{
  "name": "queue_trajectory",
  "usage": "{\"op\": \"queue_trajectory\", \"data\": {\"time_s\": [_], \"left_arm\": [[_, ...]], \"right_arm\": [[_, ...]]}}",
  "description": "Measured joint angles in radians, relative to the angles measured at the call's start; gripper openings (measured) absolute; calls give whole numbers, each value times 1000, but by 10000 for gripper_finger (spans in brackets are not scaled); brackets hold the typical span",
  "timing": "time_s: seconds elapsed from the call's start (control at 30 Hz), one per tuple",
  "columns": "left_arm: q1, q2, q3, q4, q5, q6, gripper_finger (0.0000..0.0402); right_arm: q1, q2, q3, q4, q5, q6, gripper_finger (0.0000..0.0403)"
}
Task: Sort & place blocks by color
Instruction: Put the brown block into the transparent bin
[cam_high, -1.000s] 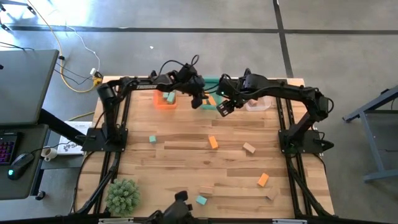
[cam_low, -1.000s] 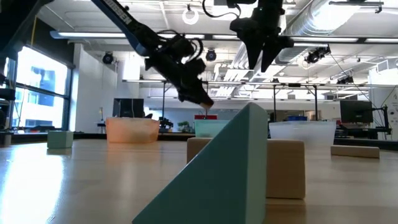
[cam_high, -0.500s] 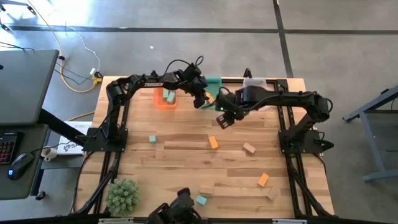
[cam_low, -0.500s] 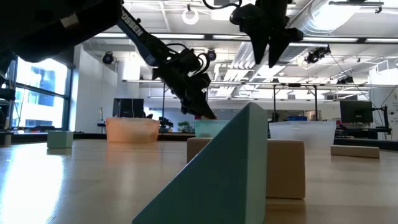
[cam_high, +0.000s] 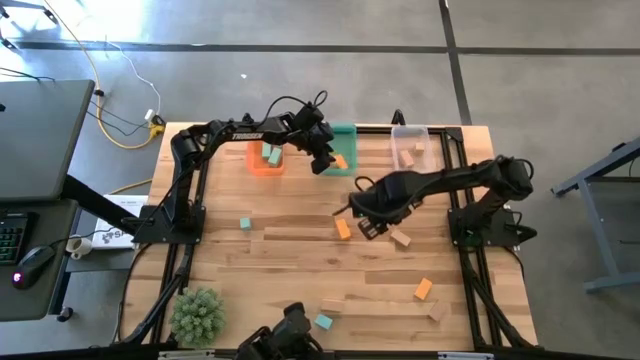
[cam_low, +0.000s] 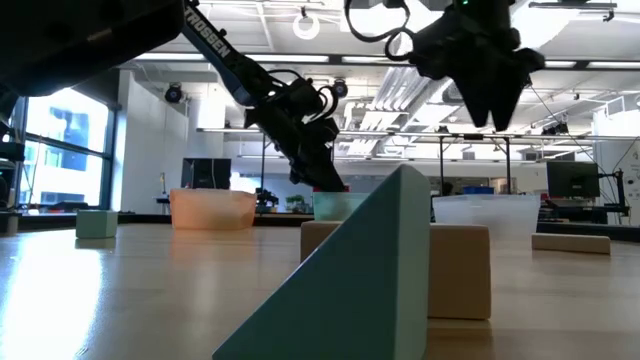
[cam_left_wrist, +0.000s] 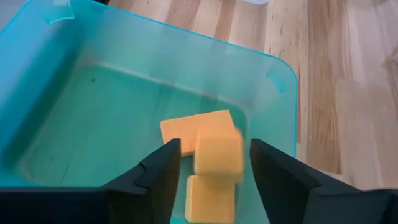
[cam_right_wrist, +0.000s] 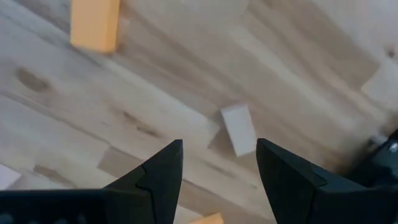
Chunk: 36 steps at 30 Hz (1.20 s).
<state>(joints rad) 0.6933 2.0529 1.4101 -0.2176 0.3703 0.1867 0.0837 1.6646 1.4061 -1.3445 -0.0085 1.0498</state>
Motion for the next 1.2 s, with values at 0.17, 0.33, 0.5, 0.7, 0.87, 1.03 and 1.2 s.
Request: {"op": "queue_trajectory", "data": {"time_s": [0.17, 0.33, 0.5, 0.7, 0.87, 1.03, 1.2], "left_arm": [[0, -8, 2, -6, -16, 0, 211], [0, -18, 90, -137, -85, 33, 229], [0, -18, 225, -333, -124, 116, 229], [-7, -28, 342, -515, -113, 139, 228], [-17, -70, 362, -613, -112, 146, 228], [-44, -116, 362, -677, -112, 136, 228], [-93, -153, 360, -729, -112, 107, 228]], "right_arm": [[86, 0, -38, 3, -54, 85, 191], [185, 0, -82, 11, -156, 190, 190], [277, 0, -109, 49, -206, 299, 190], [383, 0, -133, 122, -237, 367, 191], [461, 0, -133, 131, -251, 363, 191], [542, 0, -133, 140, -294, 278, 191], [635, 0, -133, 149, -333, 150, 191]]}}
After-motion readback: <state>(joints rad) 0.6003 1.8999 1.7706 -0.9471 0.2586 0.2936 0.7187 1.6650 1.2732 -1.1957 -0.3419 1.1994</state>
